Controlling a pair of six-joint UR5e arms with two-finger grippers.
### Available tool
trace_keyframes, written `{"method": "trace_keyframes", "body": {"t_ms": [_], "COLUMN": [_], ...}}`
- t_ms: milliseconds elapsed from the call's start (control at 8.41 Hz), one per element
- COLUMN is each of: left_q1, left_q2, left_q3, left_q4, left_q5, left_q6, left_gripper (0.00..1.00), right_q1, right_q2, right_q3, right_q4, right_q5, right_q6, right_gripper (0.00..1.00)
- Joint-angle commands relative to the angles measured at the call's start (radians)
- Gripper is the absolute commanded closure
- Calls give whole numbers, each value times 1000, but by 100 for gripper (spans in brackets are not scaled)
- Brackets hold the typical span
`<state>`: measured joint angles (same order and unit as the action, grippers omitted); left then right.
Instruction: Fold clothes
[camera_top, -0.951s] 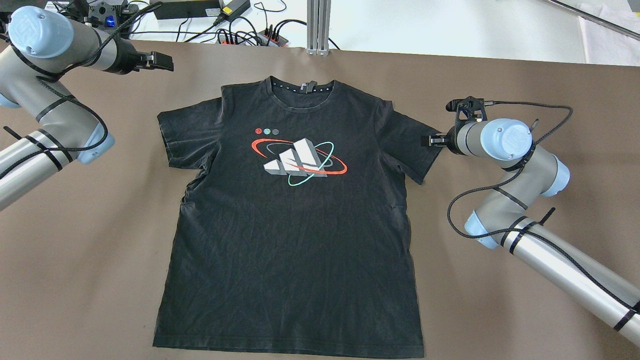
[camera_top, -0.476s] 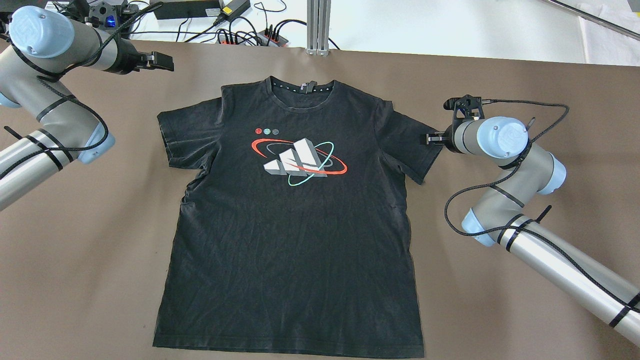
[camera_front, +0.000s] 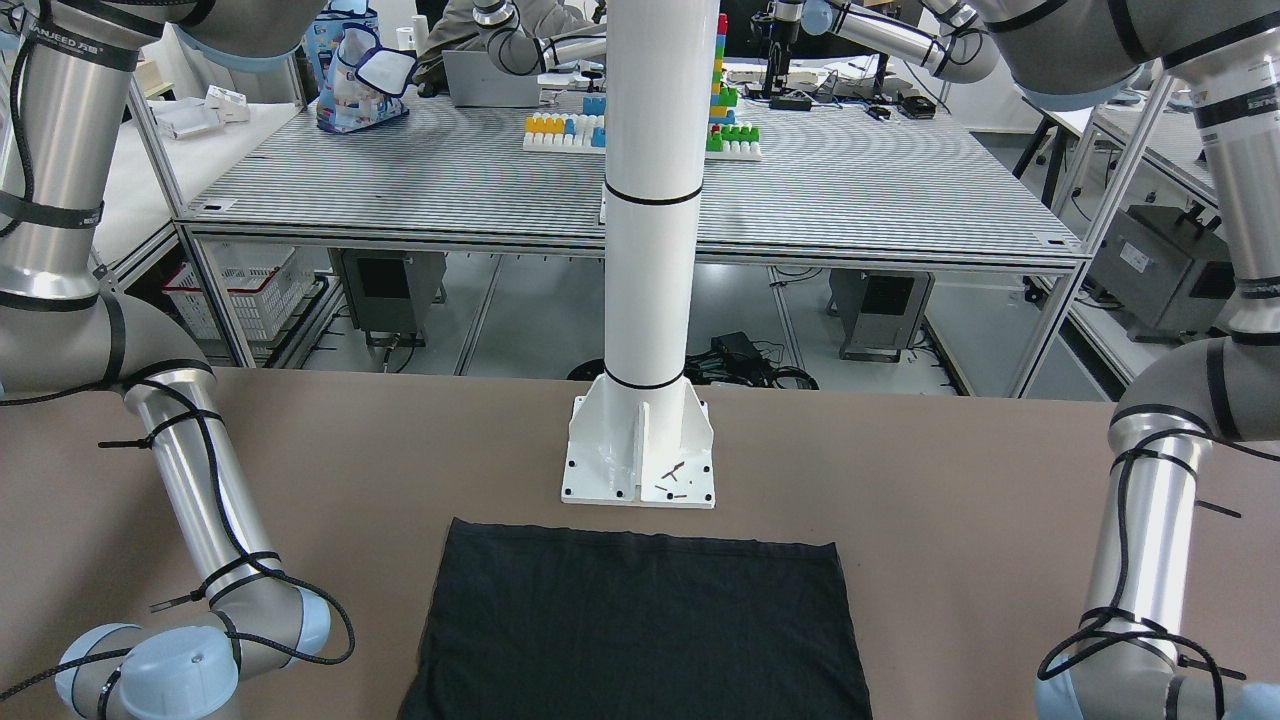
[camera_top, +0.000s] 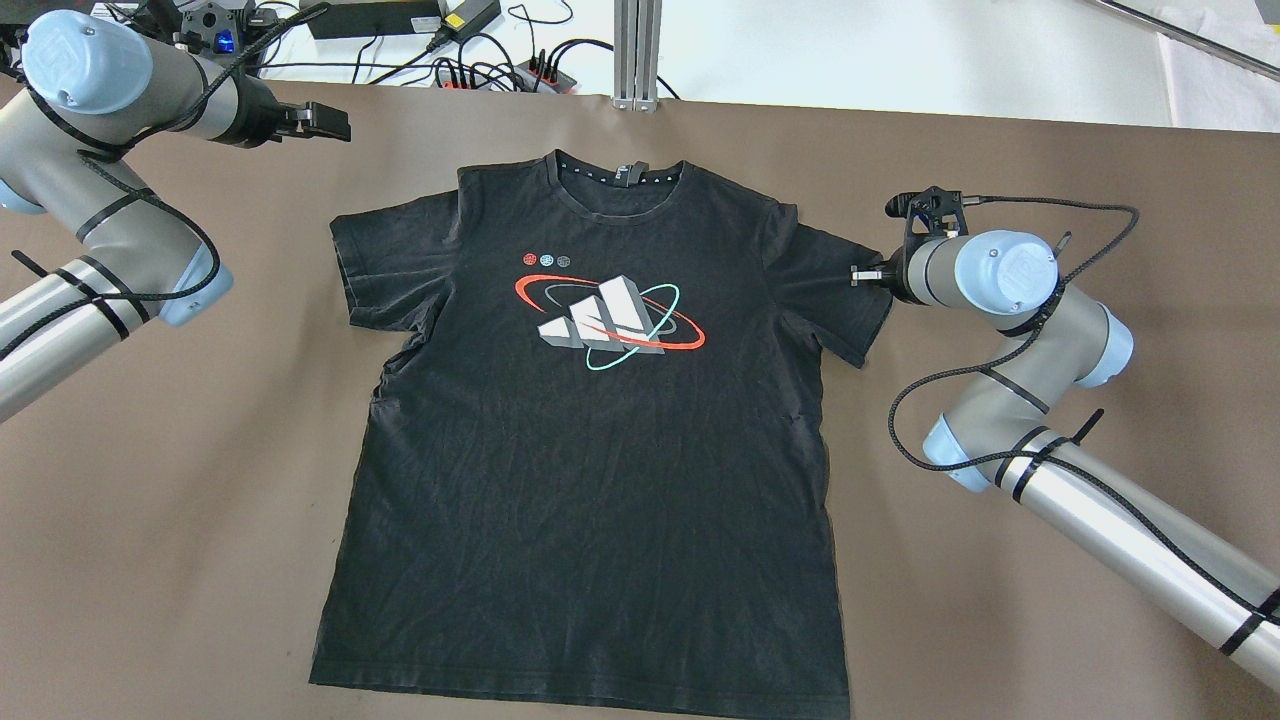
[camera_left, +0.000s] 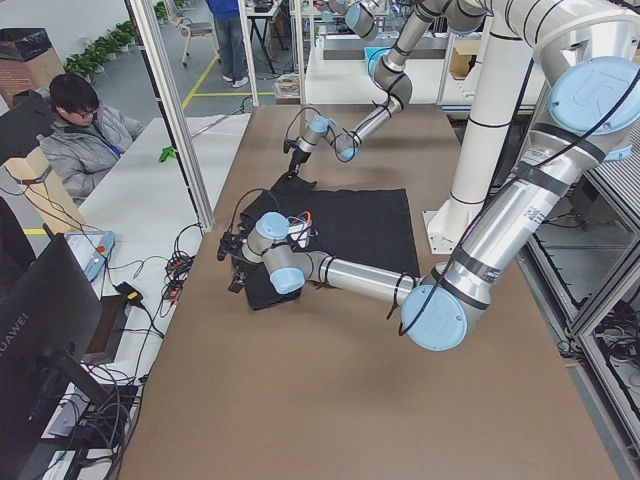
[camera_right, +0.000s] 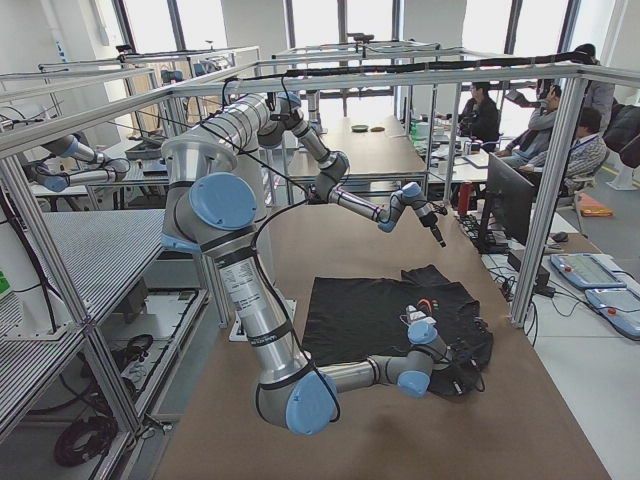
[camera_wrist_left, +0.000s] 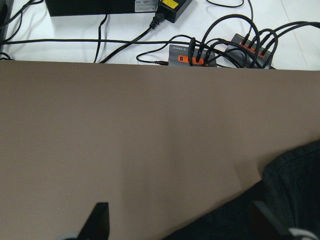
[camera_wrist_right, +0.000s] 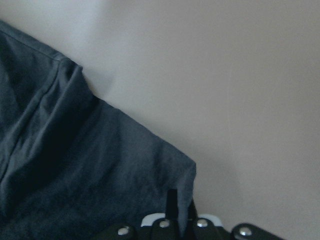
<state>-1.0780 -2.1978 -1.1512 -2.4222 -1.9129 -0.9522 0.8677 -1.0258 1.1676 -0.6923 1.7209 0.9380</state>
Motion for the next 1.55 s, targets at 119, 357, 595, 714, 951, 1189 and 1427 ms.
{"method": "trace_keyframes", "body": {"t_ms": [119,357,595,714,951,1189,1427], "left_q1": [-2,-2,-2,-2,0,18,27], "left_q2": [6,9,12,12,6,-5,-11], "left_q3": [-2,-2,1,2,11,30,34], "left_q4": [-1,-1,-3,-2,-1,-1,-1], "left_q5": [0,0,6,27,49,78,97], "left_q6": [1,1,1,1,1,0,-3], "left_gripper": [0,0,0,0,0,0,0], "right_q1": [8,7,-15,-50,-125,-162,-174], "right_q2": [18,120,212,261,309,309,305], "right_q3": [127,152,86,26,-34,-40,-40], "right_q4": [-76,-206,-253,-253,-251,-251,-251], "right_q5": [42,37,-4,-58,-179,-224,-239], "right_q6": [4,10,42,53,87,91,91], "right_gripper": [100,100,100,100,100,100,100]}}
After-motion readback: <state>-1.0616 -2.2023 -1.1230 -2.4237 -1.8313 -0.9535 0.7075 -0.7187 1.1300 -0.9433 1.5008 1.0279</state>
